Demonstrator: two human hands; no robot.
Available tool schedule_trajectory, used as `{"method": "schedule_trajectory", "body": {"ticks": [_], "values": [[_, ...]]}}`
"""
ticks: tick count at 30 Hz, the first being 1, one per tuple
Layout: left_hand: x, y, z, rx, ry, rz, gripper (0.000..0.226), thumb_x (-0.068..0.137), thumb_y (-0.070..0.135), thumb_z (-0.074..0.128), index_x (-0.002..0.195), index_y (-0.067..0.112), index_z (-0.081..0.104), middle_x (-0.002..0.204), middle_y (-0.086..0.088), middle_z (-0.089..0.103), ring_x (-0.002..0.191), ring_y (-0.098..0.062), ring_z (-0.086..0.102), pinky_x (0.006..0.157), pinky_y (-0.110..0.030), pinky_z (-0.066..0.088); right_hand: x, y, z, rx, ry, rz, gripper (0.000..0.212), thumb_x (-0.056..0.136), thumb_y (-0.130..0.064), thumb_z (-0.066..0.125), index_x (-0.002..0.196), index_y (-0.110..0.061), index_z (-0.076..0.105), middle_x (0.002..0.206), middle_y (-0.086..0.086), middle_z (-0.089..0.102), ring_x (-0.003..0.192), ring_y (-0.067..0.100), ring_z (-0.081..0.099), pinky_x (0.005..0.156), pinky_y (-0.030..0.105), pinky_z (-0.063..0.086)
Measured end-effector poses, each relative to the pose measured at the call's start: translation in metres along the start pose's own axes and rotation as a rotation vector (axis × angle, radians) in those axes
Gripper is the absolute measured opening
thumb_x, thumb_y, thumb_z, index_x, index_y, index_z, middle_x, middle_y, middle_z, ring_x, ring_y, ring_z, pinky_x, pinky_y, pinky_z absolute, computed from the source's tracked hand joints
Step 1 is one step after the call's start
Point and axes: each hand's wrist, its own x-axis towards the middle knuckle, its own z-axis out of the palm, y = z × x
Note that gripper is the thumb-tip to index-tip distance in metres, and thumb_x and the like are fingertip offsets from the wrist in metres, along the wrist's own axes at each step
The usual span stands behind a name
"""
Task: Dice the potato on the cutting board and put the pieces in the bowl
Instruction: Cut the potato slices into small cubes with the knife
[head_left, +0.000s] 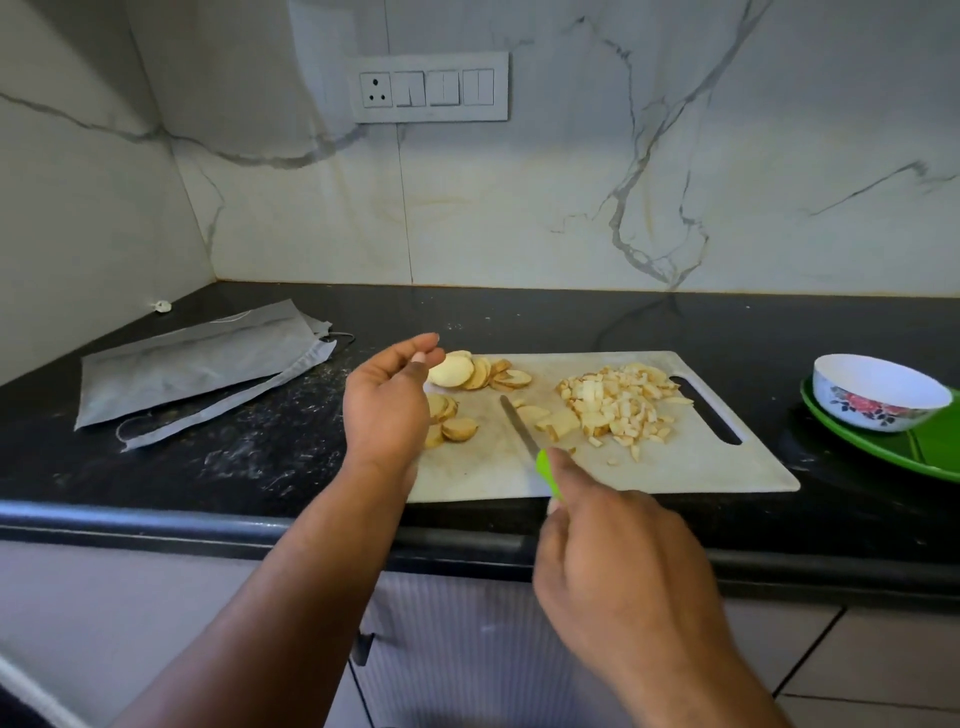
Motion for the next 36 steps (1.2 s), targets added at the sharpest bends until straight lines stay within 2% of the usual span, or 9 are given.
{"method": "schedule_trajectory", "body": {"ticks": [4, 10, 15, 20, 25, 28, 30, 34, 36], "values": [[-0.004, 0.003, 0.001, 0.006, 0.003, 0.021, 0.023, 0.104, 0.012, 0.06, 0.108, 0.027, 0.078, 0.098, 0.016, 0.079, 0.101, 0.004, 0.07, 0.102, -0.031, 0.054, 0.011, -0.006, 0.013, -0.023, -0.03, 0.021, 0.056, 0.098, -0.036, 0.041, 0.152, -0.031, 0.028, 0.076, -0.011, 0.06, 0.061, 0.005, 0.056, 0.053, 0.022, 0.048], [-0.003, 0.0, 0.002, 0.046, -0.053, 0.061, 0.019, 0.1, 0.016, 0.068, 0.11, 0.027, 0.078, 0.1, 0.018, 0.076, 0.082, 0.022, 0.063, 0.076, -0.014, 0.047, 0.015, 0.019, 0.005, -0.002, 0.061, 0.141, 0.054, 0.097, -0.037, 0.041, 0.151, -0.034, 0.034, 0.079, -0.012, 0.062, 0.066, 0.006, 0.057, 0.06, 0.023, 0.052], [0.0, -0.004, 0.002, 0.036, -0.047, 0.072, 0.018, 0.1, 0.016, 0.068, 0.111, 0.026, 0.078, 0.099, 0.019, 0.075, 0.082, 0.023, 0.063, 0.082, -0.018, 0.051, 0.005, 0.008, 0.008, -0.04, 0.052, 0.053, 0.054, 0.099, -0.041, 0.034, 0.153, -0.033, 0.026, 0.073, -0.01, 0.055, 0.059, 0.007, 0.05, 0.05, 0.016, 0.034], [-0.002, -0.005, 0.001, 0.058, -0.078, 0.096, 0.019, 0.1, 0.016, 0.067, 0.113, 0.027, 0.076, 0.089, 0.023, 0.075, 0.062, 0.018, 0.061, 0.058, -0.008, 0.053, 0.002, 0.018, -0.005, -0.009, 0.038, 0.094, 0.053, 0.1, -0.041, 0.035, 0.152, -0.037, 0.027, 0.068, -0.012, 0.055, 0.057, 0.004, 0.052, 0.047, 0.014, 0.033], [0.001, -0.003, 0.002, 0.09, -0.101, 0.077, 0.019, 0.099, 0.017, 0.068, 0.112, 0.029, 0.076, 0.091, 0.02, 0.076, 0.07, 0.009, 0.067, 0.066, -0.02, 0.059, 0.003, 0.025, -0.014, -0.055, 0.048, 0.133, 0.053, 0.099, -0.042, 0.035, 0.151, -0.04, 0.029, 0.071, -0.012, 0.058, 0.063, 0.005, 0.055, 0.053, 0.017, 0.044], [0.024, 0.009, 0.0, 0.123, -0.058, 0.139, 0.013, 0.098, 0.022, 0.071, 0.106, 0.03, 0.077, 0.096, 0.016, 0.076, 0.088, 0.007, 0.068, 0.076, -0.018, 0.052, 0.004, 0.018, -0.016, -0.07, 0.009, 0.099, 0.055, 0.099, -0.043, 0.032, 0.153, -0.04, 0.021, 0.076, -0.01, 0.059, 0.07, 0.007, 0.058, 0.064, 0.021, 0.049], [0.054, 0.02, -0.001, 0.184, -0.051, 0.206, 0.008, 0.098, 0.026, 0.072, 0.1, 0.032, 0.077, 0.091, 0.014, 0.077, 0.085, 0.005, 0.068, 0.077, -0.018, 0.05, 0.012, 0.01, -0.013, -0.075, -0.01, 0.05, 0.057, 0.099, -0.043, 0.031, 0.154, -0.039, 0.015, 0.074, -0.01, 0.056, 0.066, 0.007, 0.055, 0.061, 0.022, 0.048], [0.107, 0.025, 0.002, 0.378, -0.262, 0.177, 0.005, 0.096, 0.027, 0.075, 0.098, 0.026, 0.079, 0.091, 0.005, 0.078, 0.078, -0.004, 0.067, 0.077, -0.024, 0.051, 0.032, 0.016, -0.005, -0.14, -0.022, 0.039, 0.057, 0.098, -0.04, 0.034, 0.154, -0.037, 0.021, 0.077, -0.009, 0.053, 0.066, 0.01, 0.05, 0.059, 0.023, 0.04], [0.119, 0.015, 0.004, 0.433, -0.388, 0.192, 0.006, 0.095, 0.02, 0.075, 0.098, 0.024, 0.079, 0.095, 0.003, 0.079, 0.082, -0.001, 0.071, 0.076, -0.018, 0.051, 0.035, 0.025, -0.011, -0.139, -0.029, 0.073, 0.056, 0.097, -0.041, 0.035, 0.152, -0.042, 0.022, 0.073, -0.009, 0.051, 0.064, 0.008, 0.048, 0.061, 0.022, 0.039]]}}
